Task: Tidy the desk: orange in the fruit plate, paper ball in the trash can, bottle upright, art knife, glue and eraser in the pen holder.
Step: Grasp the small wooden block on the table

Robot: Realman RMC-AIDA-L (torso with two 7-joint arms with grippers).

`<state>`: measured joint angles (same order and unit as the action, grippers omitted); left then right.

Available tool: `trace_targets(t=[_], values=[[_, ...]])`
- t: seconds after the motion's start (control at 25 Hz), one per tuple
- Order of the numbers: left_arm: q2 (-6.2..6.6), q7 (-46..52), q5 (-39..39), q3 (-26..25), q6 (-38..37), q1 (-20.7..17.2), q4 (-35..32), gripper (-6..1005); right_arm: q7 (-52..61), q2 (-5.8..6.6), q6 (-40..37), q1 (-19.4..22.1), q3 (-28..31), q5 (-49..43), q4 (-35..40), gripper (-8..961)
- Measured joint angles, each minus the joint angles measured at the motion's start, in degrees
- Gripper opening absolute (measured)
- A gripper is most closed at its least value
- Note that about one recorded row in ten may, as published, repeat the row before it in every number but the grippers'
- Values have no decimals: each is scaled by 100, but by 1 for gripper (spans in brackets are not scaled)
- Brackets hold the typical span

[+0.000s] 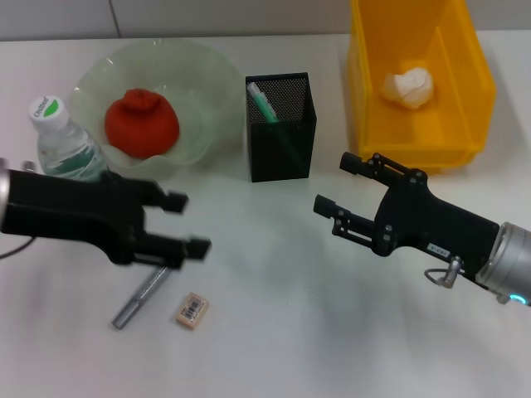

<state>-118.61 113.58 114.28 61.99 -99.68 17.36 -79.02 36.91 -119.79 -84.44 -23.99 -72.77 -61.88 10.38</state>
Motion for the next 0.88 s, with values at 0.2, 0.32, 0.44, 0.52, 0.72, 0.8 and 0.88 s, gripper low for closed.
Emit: trace_targets(t=[0.2,0.32,0.44,0.52,0.72,0.8,0.88], values=[[-4,1018,711,1253,-60,45,-1082,771,17,-2,234,-146,0,9,-22,730],[-3,1184,845,1464,-76,117,-1200,768,16,-6,246,-197,18,9,-13,730],[-14,1454,1273,1781,-129,392,-1142,766,10,-9,249,-271,53,10,3,730],[-19,1484,1387,1838,-88,476,-1014,764,7,-9,251,-297,53,10,2,730],[-24,1370,1493,1924,124,649,-626,759,-2,-9,301,-318,53,10,-4,730],[-22,1281,1522,2055,281,650,-564,757,-3,-10,338,-324,53,10,1,729],[-19,1232,1592,2169,442,637,-512,756,-2,-10,370,-335,52,10,2,729]])
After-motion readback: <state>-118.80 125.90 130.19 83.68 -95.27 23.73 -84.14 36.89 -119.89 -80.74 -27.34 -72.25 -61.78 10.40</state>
